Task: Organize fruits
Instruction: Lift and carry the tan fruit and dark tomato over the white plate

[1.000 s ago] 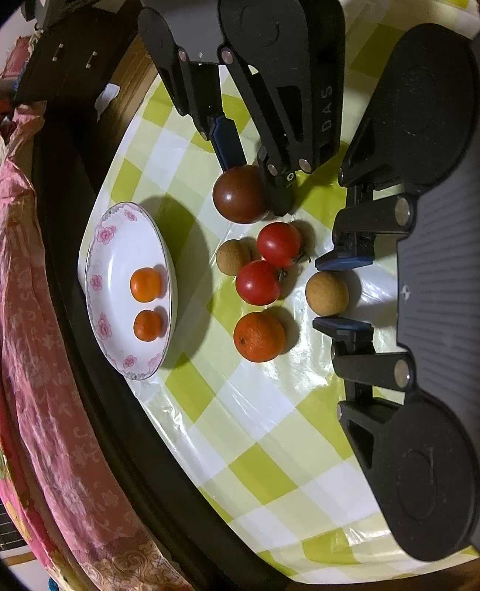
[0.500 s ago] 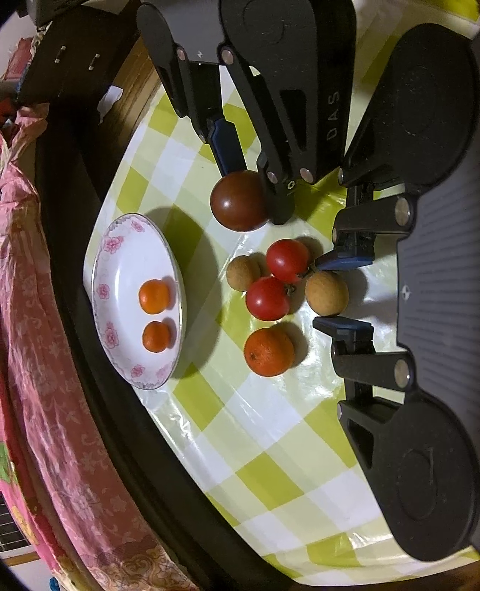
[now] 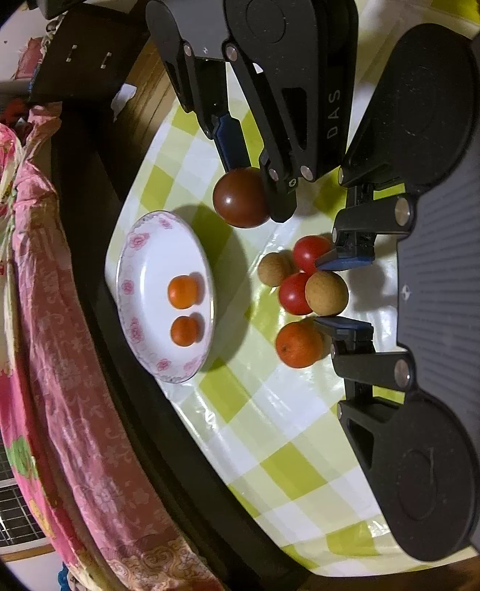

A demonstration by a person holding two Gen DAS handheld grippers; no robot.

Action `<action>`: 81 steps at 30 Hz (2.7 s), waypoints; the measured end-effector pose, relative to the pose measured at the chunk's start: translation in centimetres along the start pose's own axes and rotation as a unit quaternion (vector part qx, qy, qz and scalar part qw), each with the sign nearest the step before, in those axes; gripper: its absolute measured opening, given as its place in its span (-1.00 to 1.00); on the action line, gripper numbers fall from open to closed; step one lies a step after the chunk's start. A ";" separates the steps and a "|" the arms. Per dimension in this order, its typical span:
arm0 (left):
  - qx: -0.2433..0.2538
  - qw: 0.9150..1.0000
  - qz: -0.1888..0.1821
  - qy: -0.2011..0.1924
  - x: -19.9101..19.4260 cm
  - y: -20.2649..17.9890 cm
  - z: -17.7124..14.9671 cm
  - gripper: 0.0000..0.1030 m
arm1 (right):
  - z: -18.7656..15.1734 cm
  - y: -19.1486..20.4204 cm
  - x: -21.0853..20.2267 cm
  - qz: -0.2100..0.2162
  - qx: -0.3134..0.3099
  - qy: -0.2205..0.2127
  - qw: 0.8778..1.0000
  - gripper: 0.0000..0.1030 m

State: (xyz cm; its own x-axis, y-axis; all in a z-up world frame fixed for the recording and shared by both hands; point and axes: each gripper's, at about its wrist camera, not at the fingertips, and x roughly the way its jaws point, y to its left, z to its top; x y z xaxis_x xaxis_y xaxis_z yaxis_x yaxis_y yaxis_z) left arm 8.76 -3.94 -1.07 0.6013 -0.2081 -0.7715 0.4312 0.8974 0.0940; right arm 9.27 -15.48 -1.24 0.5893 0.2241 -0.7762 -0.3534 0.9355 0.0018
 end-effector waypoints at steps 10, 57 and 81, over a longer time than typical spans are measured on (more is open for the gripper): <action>0.004 1.000 0.006 -0.016 0.1 0.1 1.3 -0.35 | 0.8 -0.6 -0.3 -0.010 0.012 -0.013 1.000 -0.34; 0.003 0.999 0.017 -0.047 6.1 1.6 9.3 -0.34 | 6.7 -6.2 3.2 -0.068 0.042 -0.040 0.996 -0.34; -0.007 0.999 0.014 -0.029 11.8 4.3 12.9 -0.34 | 8.2 -8.4 8.7 -0.046 0.040 -0.020 0.998 -0.33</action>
State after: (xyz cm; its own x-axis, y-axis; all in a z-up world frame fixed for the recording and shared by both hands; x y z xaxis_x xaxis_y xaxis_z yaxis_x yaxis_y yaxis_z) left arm 26.38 -7.55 -1.64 0.6505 -0.2052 -0.7313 0.4049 0.9083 0.1053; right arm 23.31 -19.13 -2.83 0.6464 0.1451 -0.7491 -0.2384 0.9710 -0.0176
